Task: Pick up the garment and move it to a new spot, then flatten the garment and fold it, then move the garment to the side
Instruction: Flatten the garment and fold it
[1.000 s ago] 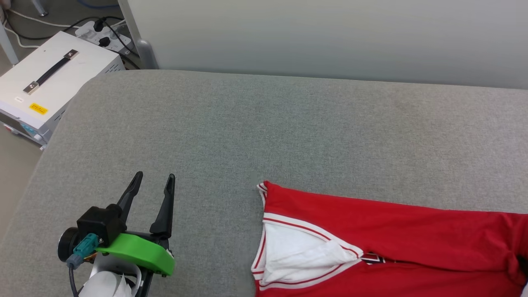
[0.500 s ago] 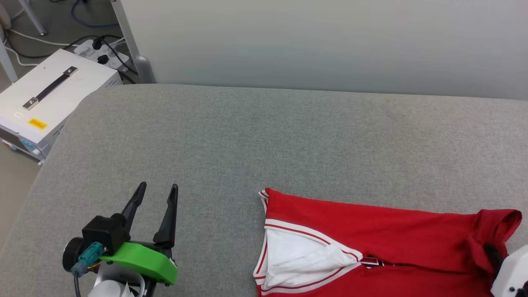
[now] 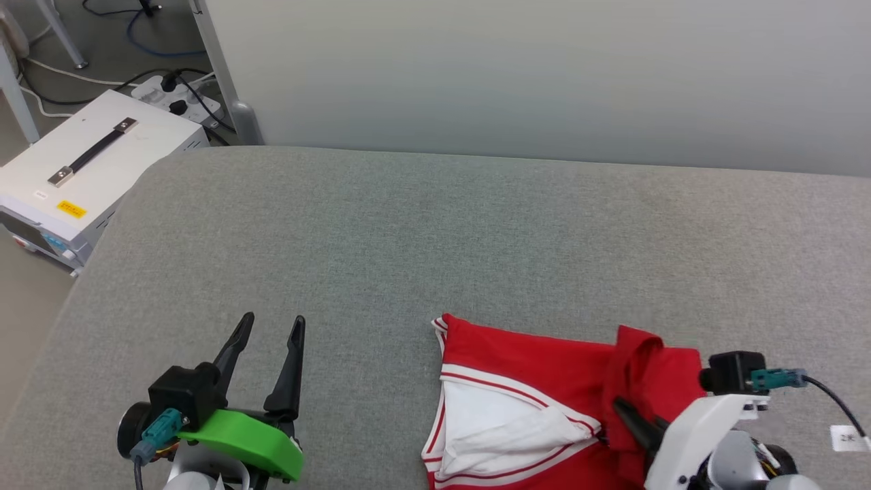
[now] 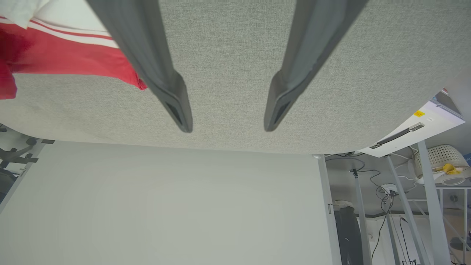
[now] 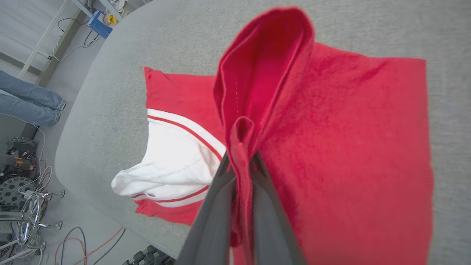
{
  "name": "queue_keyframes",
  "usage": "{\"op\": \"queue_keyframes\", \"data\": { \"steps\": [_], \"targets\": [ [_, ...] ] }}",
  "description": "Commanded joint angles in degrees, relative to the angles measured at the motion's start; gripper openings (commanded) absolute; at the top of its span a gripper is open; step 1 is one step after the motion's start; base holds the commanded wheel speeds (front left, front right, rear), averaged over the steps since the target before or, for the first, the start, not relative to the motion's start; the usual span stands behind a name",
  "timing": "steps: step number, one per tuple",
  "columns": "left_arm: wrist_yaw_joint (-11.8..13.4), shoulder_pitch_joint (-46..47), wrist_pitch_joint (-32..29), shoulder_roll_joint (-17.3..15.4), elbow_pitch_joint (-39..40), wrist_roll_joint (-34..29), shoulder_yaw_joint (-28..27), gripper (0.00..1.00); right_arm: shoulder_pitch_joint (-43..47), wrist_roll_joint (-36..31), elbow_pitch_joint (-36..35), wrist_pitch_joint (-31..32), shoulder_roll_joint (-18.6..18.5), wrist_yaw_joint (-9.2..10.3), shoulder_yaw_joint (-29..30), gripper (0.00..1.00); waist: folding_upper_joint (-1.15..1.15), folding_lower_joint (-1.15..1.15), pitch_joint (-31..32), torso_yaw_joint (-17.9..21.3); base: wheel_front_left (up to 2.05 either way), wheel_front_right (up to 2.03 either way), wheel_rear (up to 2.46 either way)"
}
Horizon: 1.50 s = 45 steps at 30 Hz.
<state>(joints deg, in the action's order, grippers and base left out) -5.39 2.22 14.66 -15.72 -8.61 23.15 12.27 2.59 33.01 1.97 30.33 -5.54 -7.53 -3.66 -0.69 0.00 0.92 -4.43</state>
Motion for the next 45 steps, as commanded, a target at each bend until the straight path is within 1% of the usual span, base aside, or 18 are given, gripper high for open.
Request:
{"op": "queue_keyframes", "data": {
  "steps": [1,3,6,9,12,20,21,22,26,31,34,36,38,39,40,42,45],
  "targets": [
    [-0.4,-0.6,0.3,0.4,-0.2,-0.4,-0.1,1.0,-1.2,-0.1,-0.5,0.3,0.8,0.04,-1.0,0.0,0.69,0.0,-0.3,-0.5,0.0,0.0,0.0],
    [-0.5,-0.5,0.3,0.3,-0.3,-0.5,-0.5,1.0,-1.9,0.4,-0.5,0.4,2.0,0.04,-2.9,0.0,0.69,0.0,-0.5,-0.9,0.0,0.0,0.0],
    [-0.7,-0.1,0.3,0.1,-0.5,-0.6,-0.8,1.0,-3.4,1.9,0.9,-0.8,2.6,0.04,-6.1,0.0,0.69,0.0,-0.9,-1.6,0.0,0.0,0.0],
    [-0.8,0.4,0.3,0.2,-0.7,-0.8,-0.9,1.0,-4.8,6.7,3.2,-3.7,2.6,0.04,-10.3,0.0,0.69,0.0,-1.2,-2.4,0.0,0.0,0.0],
    [-1.0,0.5,0.3,0.2,-0.8,-0.8,-1.1,1.0,-6.8,9.1,6.5,-7.1,2.6,0.04,-13.8,0.0,0.69,0.0,-1.2,-3.0,0.0,0.0,0.0],
    [-1.2,0.6,0.3,0.5,-1.1,-1.2,-1.4,1.0,-11.1,10.6,14.9,-12.9,2.7,0.04,-19.3,0.0,0.69,0.0,-1.3,-4.4,0.0,0.0,0.0],
    [-1.3,0.6,0.3,0.6,-1.1,-1.2,-1.4,1.0,-11.6,10.6,15.8,-13.6,2.7,0.04,-19.7,0.64,0.69,0.0,-1.3,-4.5,0.0,0.0,0.0],
    [-1.3,0.5,0.3,0.6,-1.2,-1.2,-1.4,1.0,-11.9,10.8,16.5,-14.1,2.7,0.04,-20.0,1.0,0.69,0.0,-1.4,-4.5,0.0,0.0,0.0],
    [-1.4,0.4,0.3,0.6,-1.2,-1.3,-1.5,1.0,-13.3,11.3,18.3,-15.7,2.7,0.04,-22.5,1.0,0.69,0.0,-1.4,-4.6,0.0,0.0,0.0],
    [-1.5,0.4,0.3,0.7,-1.3,-1.4,-1.5,1.0,-14.4,14.4,15.6,-16.3,2.7,0.04,-27.7,1.0,0.69,0.0,-1.3,-4.3,0.0,0.0,0.0],
    [-1.6,0.3,0.3,0.8,-1.4,-1.5,-1.5,1.0,-15.1,14.1,14.4,-17.3,2.7,0.04,-27.8,1.0,0.69,0.0,-1.0,-3.9,0.0,0.0,0.0],
    [-1.6,0.3,0.3,0.9,-1.3,-1.6,-1.5,1.0,-16.3,10.9,14.0,-18.3,2.7,0.04,-27.0,1.0,0.69,0.0,-0.8,-3.6,0.0,0.0,0.0],
    [-1.6,0.2,0.3,0.9,-1.0,-1.7,-1.6,1.0,-17.5,6.2,13.6,-19.3,2.4,0.04,-25.5,1.0,0.69,0.0,-0.6,-3.2,0.0,0.0,0.0],
    [-1.7,0.1,0.3,1.0,-0.9,-1.8,-1.7,1.0,-18.1,3.7,13.1,-19.9,1.7,0.04,-24.6,1.0,0.69,0.0,-0.4,-2.9,0.0,0.0,0.0],
    [-1.7,0.0,0.3,1.1,-0.8,-1.8,-1.8,1.0,-18.7,1.6,12.6,-20.5,0.8,0.04,-24.1,1.0,0.69,0.0,-0.3,-2.7,0.0,0.0,0.0],
    [-1.7,-0.1,0.3,1.2,-0.5,-2.0,-2.0,1.0,-19.9,-3.4,11.4,-22.0,-2.2,0.04,-23.2,1.0,0.69,0.0,-0.1,-2.3,0.0,0.0,0.0],
    [-1.7,-0.4,0.3,1.6,0.0,-2.3,-2.3,1.0,-20.6,-9.6,10.3,-24.7,-6.5,0.04,-19.6,1.0,0.69,0.0,0.4,-1.5,0.0,0.0,0.0]
  ]
}}
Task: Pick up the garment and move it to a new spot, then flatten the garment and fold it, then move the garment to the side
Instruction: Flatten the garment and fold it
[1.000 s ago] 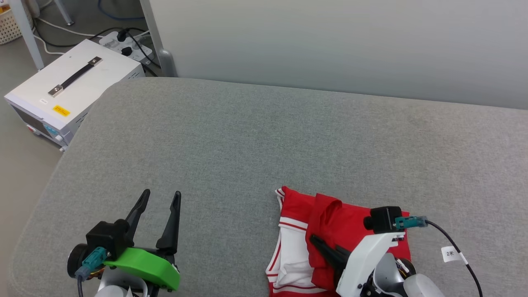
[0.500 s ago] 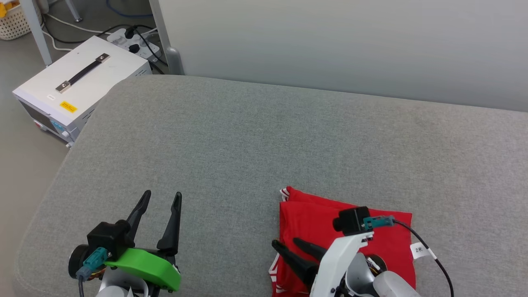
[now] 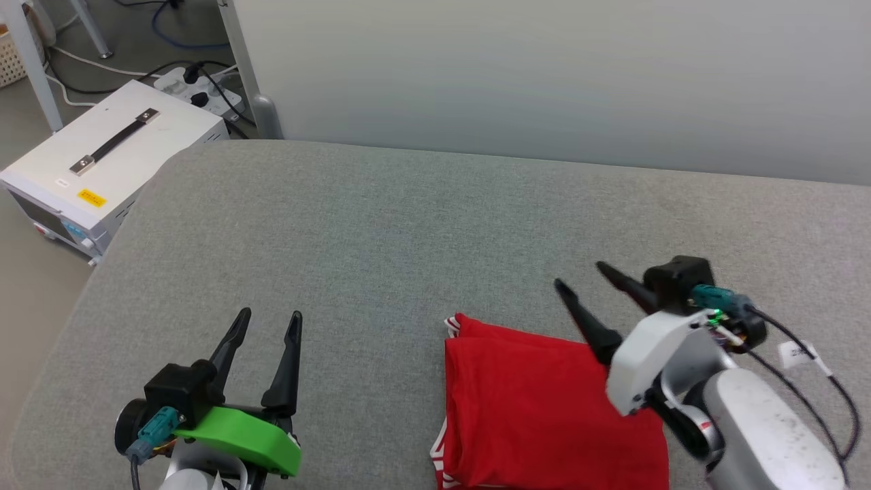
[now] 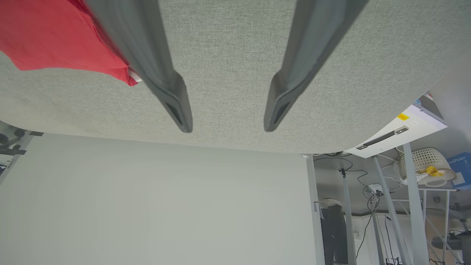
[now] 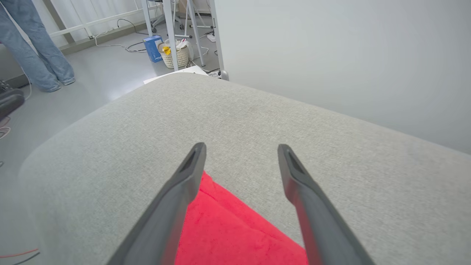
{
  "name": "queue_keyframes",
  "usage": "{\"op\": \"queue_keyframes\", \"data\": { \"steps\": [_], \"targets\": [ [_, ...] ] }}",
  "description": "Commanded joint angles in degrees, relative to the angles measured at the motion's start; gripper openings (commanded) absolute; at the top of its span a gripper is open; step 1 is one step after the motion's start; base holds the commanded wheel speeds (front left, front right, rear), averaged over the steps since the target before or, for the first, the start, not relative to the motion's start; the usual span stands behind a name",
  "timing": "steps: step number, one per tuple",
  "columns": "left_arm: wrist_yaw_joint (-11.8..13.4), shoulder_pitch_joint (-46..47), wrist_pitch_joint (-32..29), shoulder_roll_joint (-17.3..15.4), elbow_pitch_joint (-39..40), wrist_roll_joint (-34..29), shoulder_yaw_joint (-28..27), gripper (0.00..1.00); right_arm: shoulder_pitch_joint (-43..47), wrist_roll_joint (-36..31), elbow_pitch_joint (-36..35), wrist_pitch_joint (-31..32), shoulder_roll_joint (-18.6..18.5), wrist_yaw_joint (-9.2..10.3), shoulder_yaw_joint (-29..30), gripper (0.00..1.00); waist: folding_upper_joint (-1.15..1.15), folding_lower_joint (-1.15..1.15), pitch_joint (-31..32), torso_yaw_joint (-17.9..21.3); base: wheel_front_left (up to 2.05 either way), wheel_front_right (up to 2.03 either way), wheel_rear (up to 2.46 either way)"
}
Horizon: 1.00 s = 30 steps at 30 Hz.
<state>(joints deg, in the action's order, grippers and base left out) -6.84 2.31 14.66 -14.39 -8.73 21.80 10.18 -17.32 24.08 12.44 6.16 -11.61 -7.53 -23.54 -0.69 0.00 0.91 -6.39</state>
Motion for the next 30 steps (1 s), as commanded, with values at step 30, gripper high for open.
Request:
{"op": "queue_keyframes", "data": {
  "steps": [30],
  "targets": [
    [-0.6,-3.7,0.3,3.8,5.4,-3.9,-2.5,1.0,20.7,-15.7,-16.0,-16.2,4.1,0.04,28.5,1.0,0.69,0.0,0.8,4.7,0.0,0.0,0.0]
  ]
}}
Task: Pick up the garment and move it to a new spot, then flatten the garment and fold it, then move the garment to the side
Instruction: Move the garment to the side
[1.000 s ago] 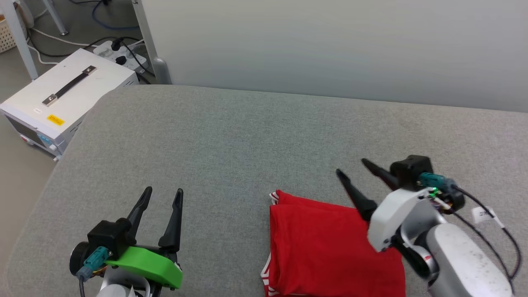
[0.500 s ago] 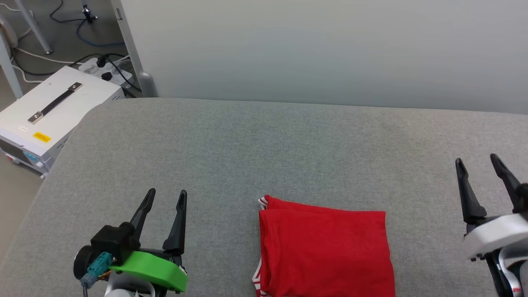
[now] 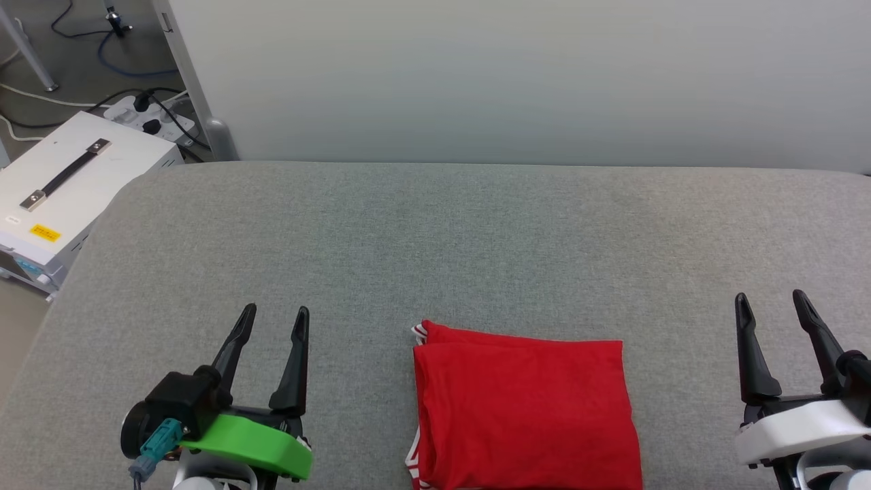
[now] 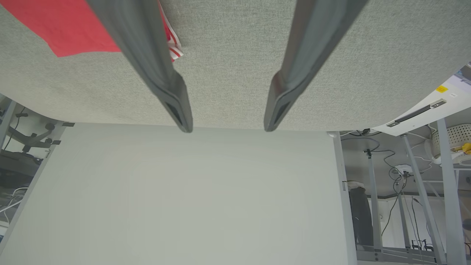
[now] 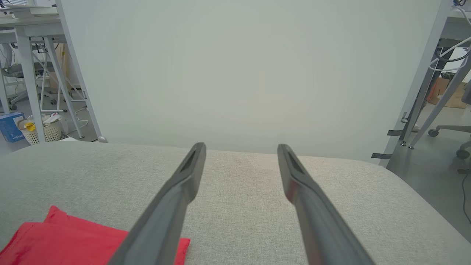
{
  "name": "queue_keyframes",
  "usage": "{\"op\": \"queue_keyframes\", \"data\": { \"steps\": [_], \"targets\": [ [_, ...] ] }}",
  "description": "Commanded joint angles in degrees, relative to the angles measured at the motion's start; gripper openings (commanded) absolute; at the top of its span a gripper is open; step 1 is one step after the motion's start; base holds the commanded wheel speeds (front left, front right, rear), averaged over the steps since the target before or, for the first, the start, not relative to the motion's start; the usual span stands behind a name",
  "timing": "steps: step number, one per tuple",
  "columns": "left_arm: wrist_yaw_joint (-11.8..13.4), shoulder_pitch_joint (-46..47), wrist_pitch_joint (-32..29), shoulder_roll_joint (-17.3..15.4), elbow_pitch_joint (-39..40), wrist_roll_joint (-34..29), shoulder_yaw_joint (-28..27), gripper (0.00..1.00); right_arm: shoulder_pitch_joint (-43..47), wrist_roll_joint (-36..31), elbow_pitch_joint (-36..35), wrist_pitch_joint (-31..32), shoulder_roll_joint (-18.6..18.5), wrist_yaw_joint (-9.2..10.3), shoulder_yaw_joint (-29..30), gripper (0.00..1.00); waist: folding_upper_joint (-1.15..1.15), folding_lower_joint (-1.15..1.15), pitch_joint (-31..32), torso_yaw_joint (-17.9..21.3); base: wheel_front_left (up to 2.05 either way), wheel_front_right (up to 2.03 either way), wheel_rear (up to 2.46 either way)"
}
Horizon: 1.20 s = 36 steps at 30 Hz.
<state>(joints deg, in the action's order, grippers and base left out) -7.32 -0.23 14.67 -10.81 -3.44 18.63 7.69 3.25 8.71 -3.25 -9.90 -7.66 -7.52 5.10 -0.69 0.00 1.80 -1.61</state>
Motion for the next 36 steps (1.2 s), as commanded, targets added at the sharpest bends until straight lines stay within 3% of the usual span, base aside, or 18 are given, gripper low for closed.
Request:
{"op": "queue_keyframes", "data": {
  "steps": [1,15,18,24,30,36],
  "targets": [
    [-0.1,-1.1,0.3,0.2,0.3,-0.7,0.1,1.0,0.2,-0.4,-0.6,0.0,0.3,0.03,-0.2,1.0,0.69,0.0,-0.1,-0.1,0.0,0.0,0.0],
    [-0.2,-0.7,0.3,0.0,0.8,-0.2,1.1,1.0,0.1,-0.4,-1.2,1.2,0.0,0.03,-0.1,1.0,0.69,0.0,-1.1,-1.2,0.0,0.0,0.0],
    [-0.2,-0.5,0.3,-0.1,0.8,-0.1,1.3,1.0,0.2,1.0,-1.0,4.0,0.0,0.03,-0.3,1.0,0.69,0.0,-1.7,-1.4,0.0,0.0,0.0],
    [-0.2,0.5,0.3,-0.4,0.9,0.0,1.6,1.0,0.4,6.4,-1.5,22.1,-1.0,0.03,-3.9,1.0,0.69,0.0,-4.2,-1.9,0.0,0.0,0.0],
    [-0.2,2.4,0.3,-0.5,0.9,-0.1,2.5,1.0,-0.1,10.5,-2.3,41.6,0.4,0.03,-4.6,1.0,0.69,0.0,-7.5,-2.9,0.0,0.0,0.0],
    [-0.2,4.6,0.3,-0.5,0.4,-0.1,3.9,1.0,-2.3,10.2,-1.4,50.1,2.3,0.03,-4.5,1.0,0.69,0.0,-10.4,-4.8,0.0,0.0,0.0]
  ]
}}
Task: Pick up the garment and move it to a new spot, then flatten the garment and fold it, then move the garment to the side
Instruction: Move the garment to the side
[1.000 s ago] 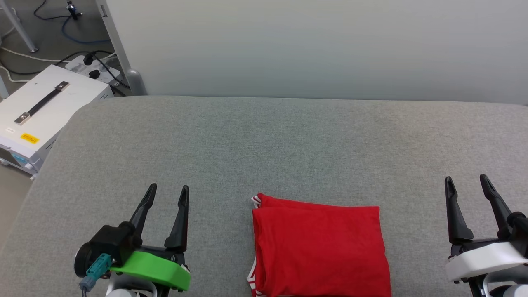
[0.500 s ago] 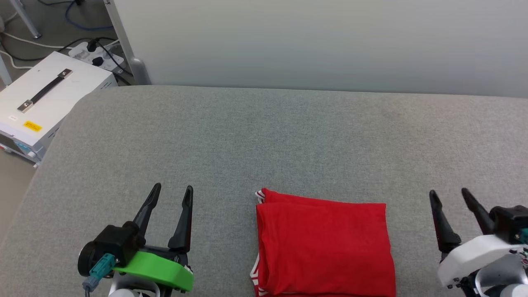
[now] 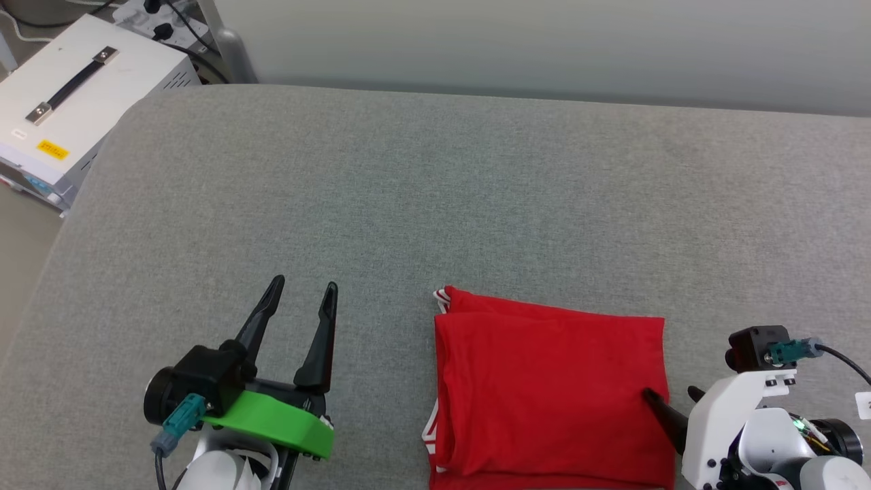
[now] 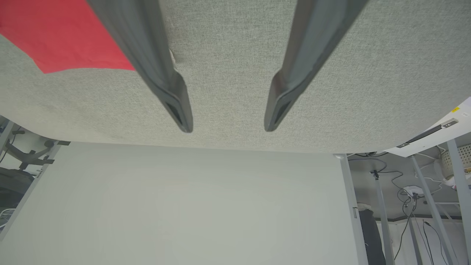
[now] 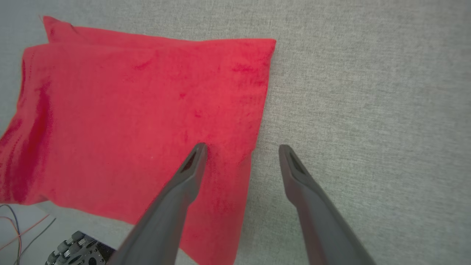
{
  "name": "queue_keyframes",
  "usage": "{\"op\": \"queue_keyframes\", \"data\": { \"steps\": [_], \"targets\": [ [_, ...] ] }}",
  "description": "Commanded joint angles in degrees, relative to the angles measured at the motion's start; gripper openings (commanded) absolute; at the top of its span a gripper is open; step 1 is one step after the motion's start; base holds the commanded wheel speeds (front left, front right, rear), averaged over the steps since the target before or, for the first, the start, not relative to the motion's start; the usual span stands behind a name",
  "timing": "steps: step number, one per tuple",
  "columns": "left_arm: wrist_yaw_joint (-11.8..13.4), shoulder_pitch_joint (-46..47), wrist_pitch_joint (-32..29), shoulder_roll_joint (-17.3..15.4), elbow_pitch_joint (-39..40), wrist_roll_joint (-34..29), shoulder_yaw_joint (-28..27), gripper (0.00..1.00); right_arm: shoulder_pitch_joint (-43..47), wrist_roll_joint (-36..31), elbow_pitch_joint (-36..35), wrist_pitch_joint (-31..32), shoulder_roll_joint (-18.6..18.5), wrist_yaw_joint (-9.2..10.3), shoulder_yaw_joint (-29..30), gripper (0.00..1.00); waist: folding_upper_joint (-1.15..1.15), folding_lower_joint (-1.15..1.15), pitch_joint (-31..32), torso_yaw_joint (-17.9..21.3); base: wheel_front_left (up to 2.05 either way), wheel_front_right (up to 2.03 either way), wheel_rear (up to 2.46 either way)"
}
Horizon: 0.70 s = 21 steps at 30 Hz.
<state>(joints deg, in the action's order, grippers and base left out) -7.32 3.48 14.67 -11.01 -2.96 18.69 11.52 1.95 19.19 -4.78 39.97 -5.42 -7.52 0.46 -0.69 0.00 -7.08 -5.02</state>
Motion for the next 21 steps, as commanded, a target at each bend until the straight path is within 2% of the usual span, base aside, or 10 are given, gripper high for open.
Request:
{"op": "queue_keyframes", "data": {
  "steps": [1,13,14,15,16,21],
  "targets": [
    [-0.2,1.2,0.3,-0.4,-0.1,-0.2,0.2,1.0,-1.4,-0.7,0.6,0.7,0.3,0.03,0.4,1.0,0.69,0.0,-2.0,-1.6,0.0,0.0,0.0],
    [-0.2,3.4,0.3,-0.3,-0.3,-0.1,0.6,1.0,-3.4,-2.5,7.9,5.5,1.6,0.03,-2.1,1.0,0.69,0.0,-5.0,-4.2,0.0,0.0,0.0],
    [-0.2,3.4,0.3,-0.3,-0.3,-0.1,0.7,1.0,-3.4,-2.4,8.5,5.5,1.6,0.03,-2.6,0.54,0.69,0.0,-5.1,-4.3,0.0,0.0,0.0],
    [-0.2,3.5,0.3,-0.3,-0.4,-0.1,0.6,1.0,-3.5,-2.5,8.9,5.3,1.6,0.03,-2.9,0.45,0.69,0.0,-5.1,-4.3,0.0,0.0,0.0],
    [-0.2,3.5,0.3,-0.3,-0.4,-0.1,0.6,1.0,-3.7,-2.5,9.4,4.7,1.5,0.03,-3.1,0.0,0.69,0.0,-5.0,-4.3,0.0,0.0,0.0],
    [-0.2,3.4,0.3,-0.5,-0.8,-0.2,0.8,1.0,-4.9,-2.9,10.4,1.5,0.3,0.03,-4.3,0.0,0.69,0.0,-3.8,-3.5,0.0,0.0,0.0]
  ]
}}
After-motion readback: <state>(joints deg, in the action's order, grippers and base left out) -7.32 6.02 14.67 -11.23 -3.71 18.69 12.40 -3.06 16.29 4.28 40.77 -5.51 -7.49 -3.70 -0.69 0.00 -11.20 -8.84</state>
